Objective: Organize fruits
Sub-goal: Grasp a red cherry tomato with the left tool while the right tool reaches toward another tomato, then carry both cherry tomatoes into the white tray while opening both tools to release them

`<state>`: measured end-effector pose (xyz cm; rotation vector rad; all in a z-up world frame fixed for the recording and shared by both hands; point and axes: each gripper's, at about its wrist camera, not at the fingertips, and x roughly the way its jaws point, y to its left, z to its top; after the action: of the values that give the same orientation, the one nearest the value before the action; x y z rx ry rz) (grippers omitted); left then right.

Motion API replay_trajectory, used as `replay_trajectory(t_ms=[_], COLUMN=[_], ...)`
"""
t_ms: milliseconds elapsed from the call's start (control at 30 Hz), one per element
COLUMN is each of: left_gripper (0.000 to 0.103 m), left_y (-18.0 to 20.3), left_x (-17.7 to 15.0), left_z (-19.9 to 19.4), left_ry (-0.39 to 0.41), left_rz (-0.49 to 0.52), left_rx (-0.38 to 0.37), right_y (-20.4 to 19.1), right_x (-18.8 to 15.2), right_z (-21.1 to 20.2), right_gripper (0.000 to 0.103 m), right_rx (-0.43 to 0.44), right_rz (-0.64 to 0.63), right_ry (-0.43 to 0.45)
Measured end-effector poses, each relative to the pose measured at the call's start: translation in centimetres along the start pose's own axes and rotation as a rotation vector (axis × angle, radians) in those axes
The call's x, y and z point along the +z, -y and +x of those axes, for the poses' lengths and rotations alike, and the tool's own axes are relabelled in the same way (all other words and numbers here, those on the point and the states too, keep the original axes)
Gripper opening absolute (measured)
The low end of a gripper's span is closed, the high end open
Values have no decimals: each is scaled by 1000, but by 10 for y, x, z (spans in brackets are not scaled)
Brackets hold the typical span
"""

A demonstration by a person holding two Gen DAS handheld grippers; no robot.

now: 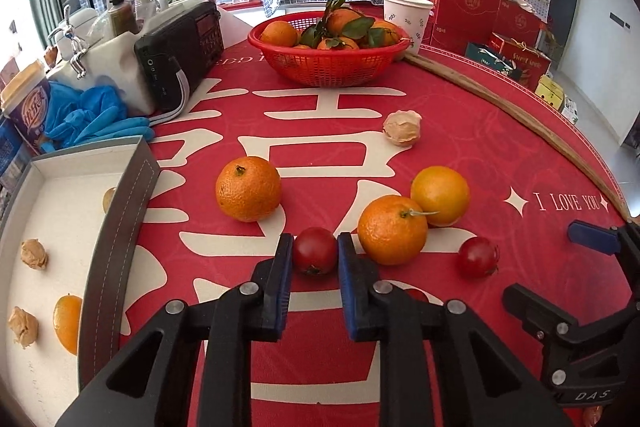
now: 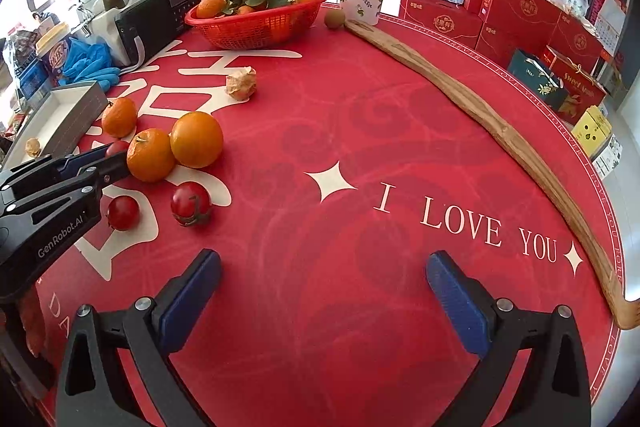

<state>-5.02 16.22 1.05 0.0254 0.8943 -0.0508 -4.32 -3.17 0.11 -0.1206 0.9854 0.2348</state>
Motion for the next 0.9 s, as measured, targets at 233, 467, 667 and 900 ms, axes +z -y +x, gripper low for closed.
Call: replay_trajectory(t_ms=[233,467,667,900], left_gripper=[23,24,24,24], left_y=[-20,-32,-33,-41], left_x=[-21,-30,-31,-35], left_z=[-17,-24,-25,-29], left_ry=[0,1,2,8], left_rz=[-35,-59,-64,-108], left_rx=[21,22,20,4], right_y=[-25,-55,-59,-21], right_x=[7,18,19,12], right_z=[3,7,5,-12], right_gripper=[103,65,23,23], right_rx=[97,78,110,239], right_rz=[-55,-134,-111,51], right_ry=[29,71,91,130])
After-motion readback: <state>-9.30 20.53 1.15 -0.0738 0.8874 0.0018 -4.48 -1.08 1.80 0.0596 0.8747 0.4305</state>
